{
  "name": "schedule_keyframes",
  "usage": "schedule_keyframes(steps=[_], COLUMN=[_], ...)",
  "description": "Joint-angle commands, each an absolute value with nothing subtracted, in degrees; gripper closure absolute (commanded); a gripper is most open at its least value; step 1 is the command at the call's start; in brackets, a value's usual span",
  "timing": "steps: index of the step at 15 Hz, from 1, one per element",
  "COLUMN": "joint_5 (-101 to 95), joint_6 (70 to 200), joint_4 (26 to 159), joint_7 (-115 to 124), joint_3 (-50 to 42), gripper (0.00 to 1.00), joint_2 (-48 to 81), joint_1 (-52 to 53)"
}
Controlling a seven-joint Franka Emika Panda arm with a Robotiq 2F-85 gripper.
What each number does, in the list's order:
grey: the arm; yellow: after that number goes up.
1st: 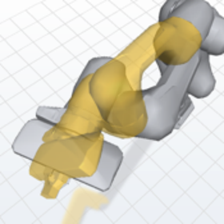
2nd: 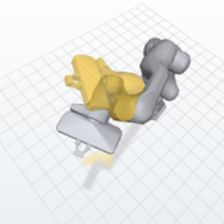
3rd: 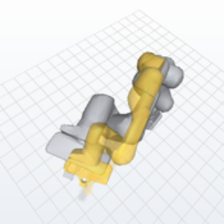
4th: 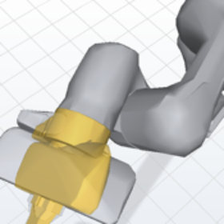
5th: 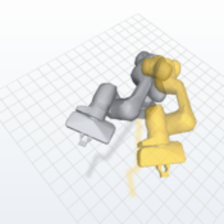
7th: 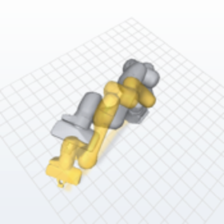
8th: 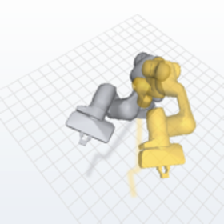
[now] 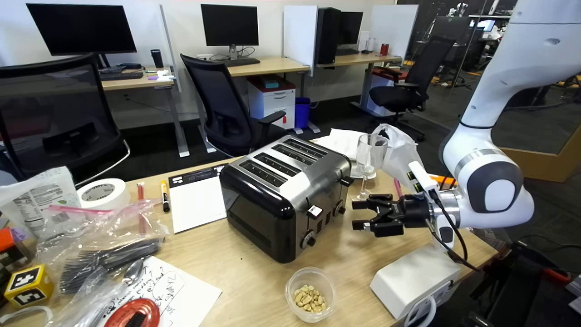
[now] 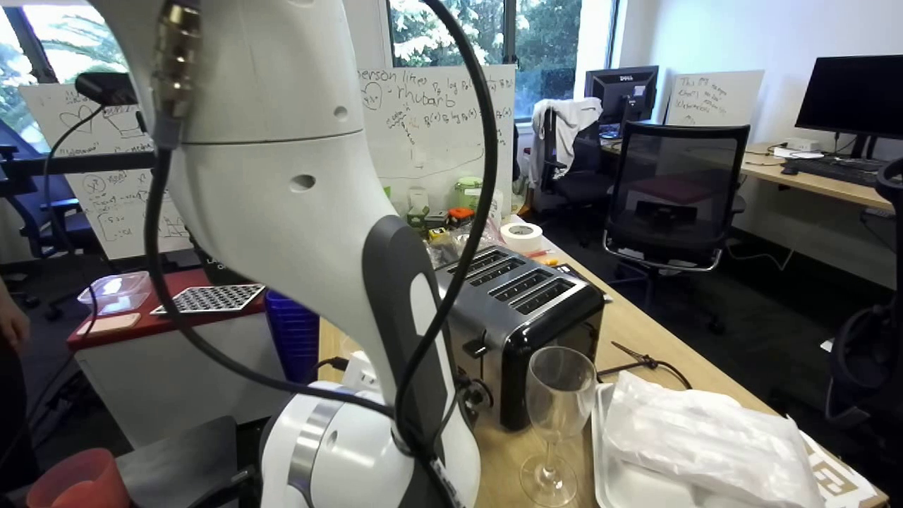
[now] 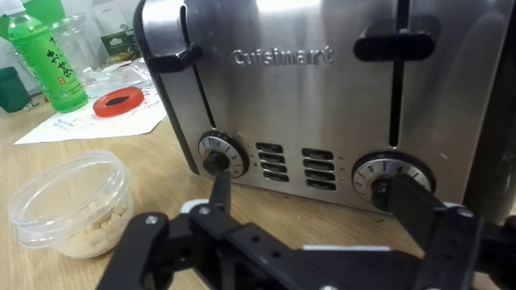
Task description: Turn the right knob on the toaster clockwise
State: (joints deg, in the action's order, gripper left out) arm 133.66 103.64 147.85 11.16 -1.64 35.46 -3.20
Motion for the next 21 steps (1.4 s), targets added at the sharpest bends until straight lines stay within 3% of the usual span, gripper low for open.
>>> schedule_keyframes(steps=[1, 11, 12, 21], joint_5=[138.5, 151.8, 149.4, 149.4], joint_6=[105.5, 111.5, 112.7, 118.1], joint_4=[148.7, 148.0, 147.6, 145.8], joint_7=[12.1, 11.9, 11.5, 12.3], joint_3=[-0.9, 2.4, 3.9, 7.6], gripper=[0.00, 0.00, 0.00, 0.00], joint_2=[33.8, 33.3, 33.5, 33.0], joint_1=[-2.8, -1.2, -5.6, -10.3])
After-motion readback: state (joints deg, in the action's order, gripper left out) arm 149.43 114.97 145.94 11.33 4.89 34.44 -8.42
